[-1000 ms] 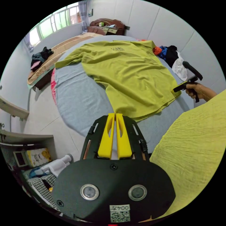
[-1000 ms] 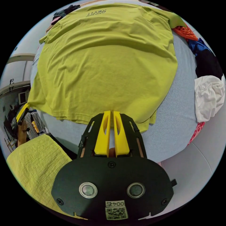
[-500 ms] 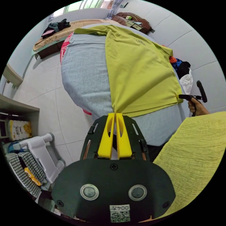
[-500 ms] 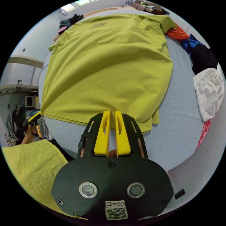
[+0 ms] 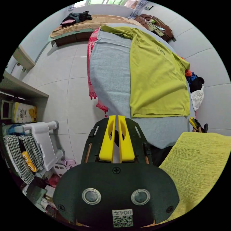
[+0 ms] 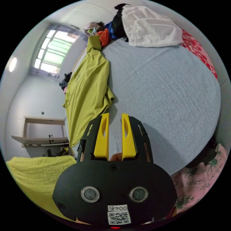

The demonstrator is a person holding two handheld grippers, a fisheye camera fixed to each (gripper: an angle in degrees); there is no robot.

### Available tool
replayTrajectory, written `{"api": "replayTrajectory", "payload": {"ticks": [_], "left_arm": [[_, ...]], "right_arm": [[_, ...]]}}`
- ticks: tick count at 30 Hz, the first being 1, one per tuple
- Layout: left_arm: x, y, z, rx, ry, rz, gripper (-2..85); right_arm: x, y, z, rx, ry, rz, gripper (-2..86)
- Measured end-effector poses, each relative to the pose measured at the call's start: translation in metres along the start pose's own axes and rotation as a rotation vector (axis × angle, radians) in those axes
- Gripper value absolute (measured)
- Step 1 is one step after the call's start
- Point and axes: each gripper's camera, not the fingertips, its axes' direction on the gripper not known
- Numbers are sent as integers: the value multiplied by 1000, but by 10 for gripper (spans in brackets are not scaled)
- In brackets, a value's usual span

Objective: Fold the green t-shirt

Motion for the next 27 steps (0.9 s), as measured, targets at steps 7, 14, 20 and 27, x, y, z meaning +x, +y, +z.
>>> {"api": "replayTrajectory", "payload": {"ticks": [7, 14, 20, 27], "left_arm": [[53, -22, 22, -1, 6, 168, 3], [70, -31, 54, -91, -10, 253, 2], [64, -29, 59, -104, -3, 268, 2], [49, -30, 63, -121, 42, 258, 2]], "right_arm": [[4, -34, -11, -24, -101, 102, 86], [4, -48, -26, -41, -147, 221, 42], [-32, -67, -59, 12, -163, 164, -4], [-84, -95, -149, -40, 190, -105, -8]]}}
